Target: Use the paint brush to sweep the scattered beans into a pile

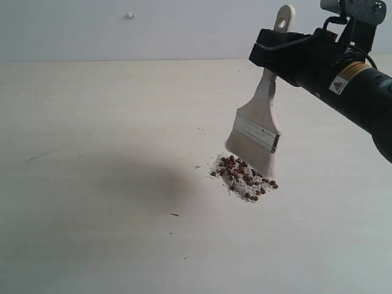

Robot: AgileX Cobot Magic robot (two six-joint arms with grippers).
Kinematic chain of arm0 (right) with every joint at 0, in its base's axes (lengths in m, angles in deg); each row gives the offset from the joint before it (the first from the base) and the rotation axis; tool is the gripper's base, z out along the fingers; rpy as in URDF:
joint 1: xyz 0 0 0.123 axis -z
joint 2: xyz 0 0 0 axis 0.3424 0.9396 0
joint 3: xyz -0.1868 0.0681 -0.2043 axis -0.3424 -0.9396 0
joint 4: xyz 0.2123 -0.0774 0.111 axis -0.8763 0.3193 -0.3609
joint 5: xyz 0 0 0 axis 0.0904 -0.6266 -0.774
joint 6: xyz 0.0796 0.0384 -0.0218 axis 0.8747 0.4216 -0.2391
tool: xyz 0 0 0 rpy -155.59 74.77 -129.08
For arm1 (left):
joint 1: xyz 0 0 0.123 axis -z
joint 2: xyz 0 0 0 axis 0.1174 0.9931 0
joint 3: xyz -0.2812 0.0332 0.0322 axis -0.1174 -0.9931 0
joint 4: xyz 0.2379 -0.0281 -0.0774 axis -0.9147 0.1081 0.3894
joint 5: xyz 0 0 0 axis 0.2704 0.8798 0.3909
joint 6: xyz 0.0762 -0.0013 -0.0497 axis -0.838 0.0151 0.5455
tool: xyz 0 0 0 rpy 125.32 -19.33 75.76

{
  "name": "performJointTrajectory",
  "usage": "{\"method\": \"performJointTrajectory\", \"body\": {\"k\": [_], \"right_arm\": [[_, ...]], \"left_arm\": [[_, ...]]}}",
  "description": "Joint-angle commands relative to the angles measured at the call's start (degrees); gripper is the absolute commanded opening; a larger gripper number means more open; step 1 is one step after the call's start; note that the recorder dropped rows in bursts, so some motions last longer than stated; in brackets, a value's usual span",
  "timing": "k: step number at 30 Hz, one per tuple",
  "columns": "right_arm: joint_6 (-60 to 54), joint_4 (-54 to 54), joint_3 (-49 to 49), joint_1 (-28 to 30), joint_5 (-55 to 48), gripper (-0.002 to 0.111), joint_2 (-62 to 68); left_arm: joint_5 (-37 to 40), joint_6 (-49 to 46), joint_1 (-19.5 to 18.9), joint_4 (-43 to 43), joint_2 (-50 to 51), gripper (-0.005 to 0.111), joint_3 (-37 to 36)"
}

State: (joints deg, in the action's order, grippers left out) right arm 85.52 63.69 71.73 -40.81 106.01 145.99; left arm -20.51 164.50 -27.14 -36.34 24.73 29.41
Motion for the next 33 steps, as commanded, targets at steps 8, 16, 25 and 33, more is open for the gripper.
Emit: {"method": "performJointTrajectory", "body": {"k": [8,16,25,33], "right_arm": [[-32.50,-25.34,-5.37,-0.07,-11.99,0.000,-12.67],[-74.76,-56.26,12.50,8.66,-61.32,0.000,-14.26],[-64.78,-42.87,17.52,20.14,-87.46,0.000,-11.11],[-70.89,-52.48,17.52,20.25,-90.76,0.000,-1.58]], "left_arm": [[0.12,-0.07,-0.25,0.38,-0.13,0.000,-0.21],[0.12,-0.07,-0.25,0.38,-0.13,0.000,-0.21],[0.12,-0.07,-0.25,0.38,-0.13,0.000,-0.21],[0.12,-0.07,-0.25,0.38,-0.13,0.000,-0.21]]}}
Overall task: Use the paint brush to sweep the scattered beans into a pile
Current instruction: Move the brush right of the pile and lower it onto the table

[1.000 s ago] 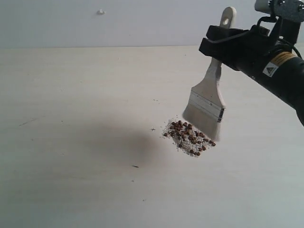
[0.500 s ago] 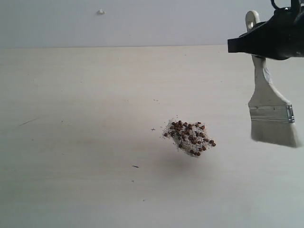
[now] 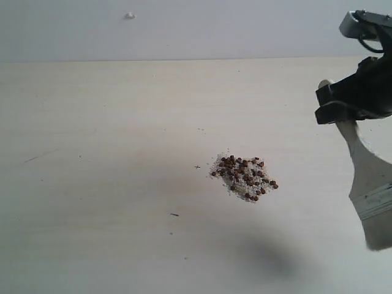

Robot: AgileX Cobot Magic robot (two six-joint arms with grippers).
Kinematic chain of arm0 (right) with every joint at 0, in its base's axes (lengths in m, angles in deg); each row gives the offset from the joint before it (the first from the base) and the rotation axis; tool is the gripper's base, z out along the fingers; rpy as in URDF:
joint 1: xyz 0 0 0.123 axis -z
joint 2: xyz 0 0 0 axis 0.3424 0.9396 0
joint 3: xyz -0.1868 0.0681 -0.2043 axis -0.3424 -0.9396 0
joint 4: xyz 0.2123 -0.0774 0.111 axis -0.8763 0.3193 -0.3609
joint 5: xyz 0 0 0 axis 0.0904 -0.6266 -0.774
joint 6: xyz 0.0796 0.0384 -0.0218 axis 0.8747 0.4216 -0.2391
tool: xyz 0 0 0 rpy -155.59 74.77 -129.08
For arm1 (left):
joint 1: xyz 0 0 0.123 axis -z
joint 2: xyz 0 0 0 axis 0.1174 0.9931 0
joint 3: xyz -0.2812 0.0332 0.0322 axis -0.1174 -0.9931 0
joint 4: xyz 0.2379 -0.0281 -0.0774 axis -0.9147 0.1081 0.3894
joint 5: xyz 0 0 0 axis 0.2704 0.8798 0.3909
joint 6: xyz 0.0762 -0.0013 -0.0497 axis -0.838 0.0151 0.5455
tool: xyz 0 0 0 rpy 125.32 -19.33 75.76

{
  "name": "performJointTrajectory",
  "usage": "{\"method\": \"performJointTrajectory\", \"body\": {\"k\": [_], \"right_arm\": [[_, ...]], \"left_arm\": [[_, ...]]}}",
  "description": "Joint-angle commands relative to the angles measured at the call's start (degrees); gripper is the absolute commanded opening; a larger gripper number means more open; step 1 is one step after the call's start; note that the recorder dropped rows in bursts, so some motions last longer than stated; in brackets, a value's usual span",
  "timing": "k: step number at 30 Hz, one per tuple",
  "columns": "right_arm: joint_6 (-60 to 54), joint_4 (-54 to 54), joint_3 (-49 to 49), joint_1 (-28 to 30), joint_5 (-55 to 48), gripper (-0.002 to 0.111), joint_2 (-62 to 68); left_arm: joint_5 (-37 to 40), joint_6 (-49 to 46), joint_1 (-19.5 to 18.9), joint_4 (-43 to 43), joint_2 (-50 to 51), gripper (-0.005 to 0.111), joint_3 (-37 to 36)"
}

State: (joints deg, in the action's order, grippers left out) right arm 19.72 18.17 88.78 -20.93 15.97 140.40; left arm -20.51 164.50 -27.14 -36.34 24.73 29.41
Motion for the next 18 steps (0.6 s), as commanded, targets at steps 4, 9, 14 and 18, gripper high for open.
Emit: {"method": "performJointTrajectory", "body": {"k": [4,9,14,18], "right_arm": [[-12.29,-16.48,0.47,0.36,-0.05,0.000,8.62],[-20.60,-29.36,0.47,1.35,0.98,0.000,13.42],[-21.75,-32.61,0.47,3.40,3.88,0.000,17.04],[-23.47,-33.59,0.47,3.40,6.23,0.000,19.29]], "left_arm": [[0.12,-0.07,-0.25,0.38,-0.13,0.000,-0.21],[0.12,-0.07,-0.25,0.38,-0.13,0.000,-0.21],[0.12,-0.07,-0.25,0.38,-0.13,0.000,-0.21],[0.12,-0.07,-0.25,0.38,-0.13,0.000,-0.21]]}}
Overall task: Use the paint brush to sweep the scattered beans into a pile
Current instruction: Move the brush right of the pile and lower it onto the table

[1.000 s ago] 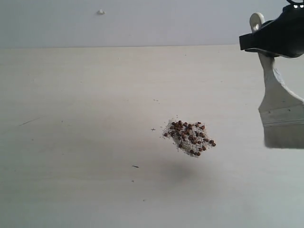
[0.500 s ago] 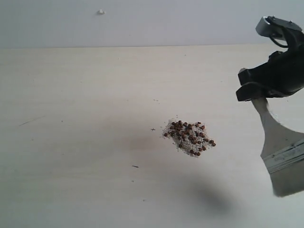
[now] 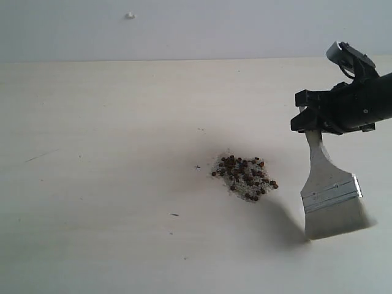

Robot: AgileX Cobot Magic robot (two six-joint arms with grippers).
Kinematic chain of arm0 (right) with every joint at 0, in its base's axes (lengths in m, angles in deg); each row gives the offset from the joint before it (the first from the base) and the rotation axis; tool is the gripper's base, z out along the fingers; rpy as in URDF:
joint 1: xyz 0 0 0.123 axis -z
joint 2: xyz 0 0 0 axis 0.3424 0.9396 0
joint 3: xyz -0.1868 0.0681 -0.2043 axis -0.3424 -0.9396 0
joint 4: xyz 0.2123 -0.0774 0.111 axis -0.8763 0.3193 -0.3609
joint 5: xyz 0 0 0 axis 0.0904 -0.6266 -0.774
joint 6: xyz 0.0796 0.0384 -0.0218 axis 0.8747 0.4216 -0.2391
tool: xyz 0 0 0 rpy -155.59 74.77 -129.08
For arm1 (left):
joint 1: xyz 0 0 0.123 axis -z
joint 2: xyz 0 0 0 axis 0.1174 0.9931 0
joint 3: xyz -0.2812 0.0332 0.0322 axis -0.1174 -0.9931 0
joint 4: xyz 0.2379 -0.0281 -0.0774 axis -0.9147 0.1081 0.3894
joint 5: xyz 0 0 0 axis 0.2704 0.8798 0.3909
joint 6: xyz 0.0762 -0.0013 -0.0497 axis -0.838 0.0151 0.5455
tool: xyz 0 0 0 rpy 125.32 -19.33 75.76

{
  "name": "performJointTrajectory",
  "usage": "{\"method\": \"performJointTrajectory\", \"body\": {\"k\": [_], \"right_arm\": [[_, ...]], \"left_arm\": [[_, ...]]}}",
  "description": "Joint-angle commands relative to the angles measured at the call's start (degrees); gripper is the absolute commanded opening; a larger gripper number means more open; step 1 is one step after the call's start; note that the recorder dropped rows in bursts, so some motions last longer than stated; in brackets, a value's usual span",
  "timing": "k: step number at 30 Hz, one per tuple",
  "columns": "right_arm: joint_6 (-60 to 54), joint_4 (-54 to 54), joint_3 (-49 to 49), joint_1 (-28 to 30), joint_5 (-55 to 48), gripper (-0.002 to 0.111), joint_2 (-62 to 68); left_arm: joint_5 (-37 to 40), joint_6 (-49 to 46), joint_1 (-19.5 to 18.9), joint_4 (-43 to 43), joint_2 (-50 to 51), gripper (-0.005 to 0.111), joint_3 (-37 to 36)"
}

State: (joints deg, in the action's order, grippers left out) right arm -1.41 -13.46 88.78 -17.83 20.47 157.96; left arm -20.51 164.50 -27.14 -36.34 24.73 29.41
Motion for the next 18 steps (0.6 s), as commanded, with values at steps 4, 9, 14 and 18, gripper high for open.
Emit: {"method": "performJointTrajectory", "body": {"k": [4,9,14,18], "right_arm": [[-5.21,-2.99,0.47,0.30,4.58,0.000,2.79],[-5.21,-2.99,0.47,0.30,9.46,0.004,2.79],[-5.21,-2.99,0.47,0.30,14.11,0.022,2.79],[-5.21,-2.99,0.47,0.30,18.18,0.036,2.79]], "left_arm": [[0.12,-0.07,-0.25,0.38,-0.13,0.000,-0.21],[0.12,-0.07,-0.25,0.38,-0.13,0.000,-0.21],[0.12,-0.07,-0.25,0.38,-0.13,0.000,-0.21],[0.12,-0.07,-0.25,0.38,-0.13,0.000,-0.21]]}}
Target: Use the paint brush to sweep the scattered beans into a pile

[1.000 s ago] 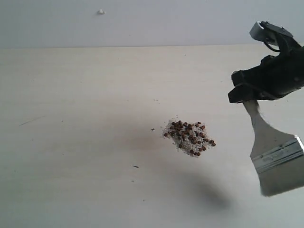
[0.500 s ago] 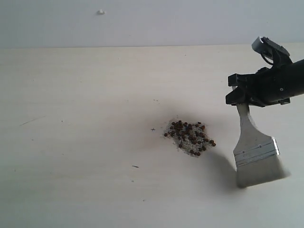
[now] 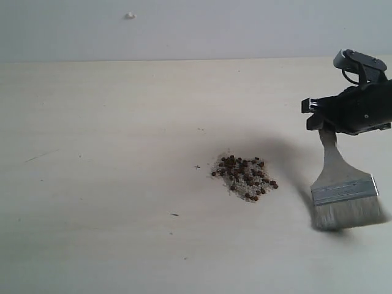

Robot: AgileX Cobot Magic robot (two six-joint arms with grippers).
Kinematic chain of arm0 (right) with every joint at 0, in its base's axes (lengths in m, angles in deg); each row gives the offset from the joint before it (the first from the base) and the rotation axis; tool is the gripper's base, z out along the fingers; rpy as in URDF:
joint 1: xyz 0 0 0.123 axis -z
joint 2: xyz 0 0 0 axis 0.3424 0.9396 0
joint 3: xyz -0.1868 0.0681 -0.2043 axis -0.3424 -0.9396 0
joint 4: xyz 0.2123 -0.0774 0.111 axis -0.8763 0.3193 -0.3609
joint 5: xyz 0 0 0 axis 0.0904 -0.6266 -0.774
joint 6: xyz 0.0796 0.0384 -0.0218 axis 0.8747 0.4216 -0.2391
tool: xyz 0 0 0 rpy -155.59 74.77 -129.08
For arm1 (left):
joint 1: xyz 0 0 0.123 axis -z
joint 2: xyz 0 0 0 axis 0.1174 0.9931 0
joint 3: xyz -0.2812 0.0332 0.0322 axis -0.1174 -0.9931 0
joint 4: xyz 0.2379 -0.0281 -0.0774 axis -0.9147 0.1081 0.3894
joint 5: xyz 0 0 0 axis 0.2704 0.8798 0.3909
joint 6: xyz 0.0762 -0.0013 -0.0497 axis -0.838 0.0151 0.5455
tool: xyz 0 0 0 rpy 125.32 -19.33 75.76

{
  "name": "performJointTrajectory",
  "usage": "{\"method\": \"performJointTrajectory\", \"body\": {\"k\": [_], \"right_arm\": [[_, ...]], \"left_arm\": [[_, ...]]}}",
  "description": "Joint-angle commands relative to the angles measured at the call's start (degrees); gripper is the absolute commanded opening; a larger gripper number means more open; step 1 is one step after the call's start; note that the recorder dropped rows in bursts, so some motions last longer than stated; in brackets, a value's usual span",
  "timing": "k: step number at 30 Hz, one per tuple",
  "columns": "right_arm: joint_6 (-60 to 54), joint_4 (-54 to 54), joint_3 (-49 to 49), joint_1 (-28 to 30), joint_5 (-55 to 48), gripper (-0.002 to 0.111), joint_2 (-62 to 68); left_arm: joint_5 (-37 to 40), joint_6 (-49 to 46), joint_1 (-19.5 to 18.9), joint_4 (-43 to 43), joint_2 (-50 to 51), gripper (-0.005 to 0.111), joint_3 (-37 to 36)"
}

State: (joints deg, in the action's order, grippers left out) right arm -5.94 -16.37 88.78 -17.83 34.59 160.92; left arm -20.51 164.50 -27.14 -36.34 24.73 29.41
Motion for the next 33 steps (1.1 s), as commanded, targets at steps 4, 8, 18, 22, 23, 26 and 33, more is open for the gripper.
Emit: {"method": "performJointTrajectory", "body": {"k": [4,8,18,22,23,26,33], "right_arm": [[-0.05,0.02,0.47,0.30,7.71,0.043,-0.31],[2.50,0.13,0.47,0.30,9.20,0.043,-3.05],[3.94,0.28,-14.20,0.16,21.78,0.000,-25.91],[3.87,0.41,-23.83,-0.32,20.47,0.000,-42.10],[3.87,0.41,-26.43,-0.86,19.73,0.000,-47.06],[3.98,-2.99,-33.44,-2.50,16.94,0.000,-61.73],[3.98,-4.99,-46.92,-2.94,9.81,0.000,-98.68]], "left_arm": [[0.12,-0.07,-0.25,0.38,-0.13,0.000,-0.21],[0.12,-0.07,-0.25,0.38,-0.13,0.000,-0.21],[0.12,-0.07,-0.25,0.38,-0.13,0.000,-0.21],[0.12,-0.07,-0.25,0.38,-0.13,0.000,-0.21],[0.12,-0.07,-0.25,0.38,-0.13,0.000,-0.21],[0.12,-0.07,-0.25,0.38,-0.13,0.000,-0.21],[0.12,-0.07,-0.25,0.38,-0.13,0.000,-0.21]]}}
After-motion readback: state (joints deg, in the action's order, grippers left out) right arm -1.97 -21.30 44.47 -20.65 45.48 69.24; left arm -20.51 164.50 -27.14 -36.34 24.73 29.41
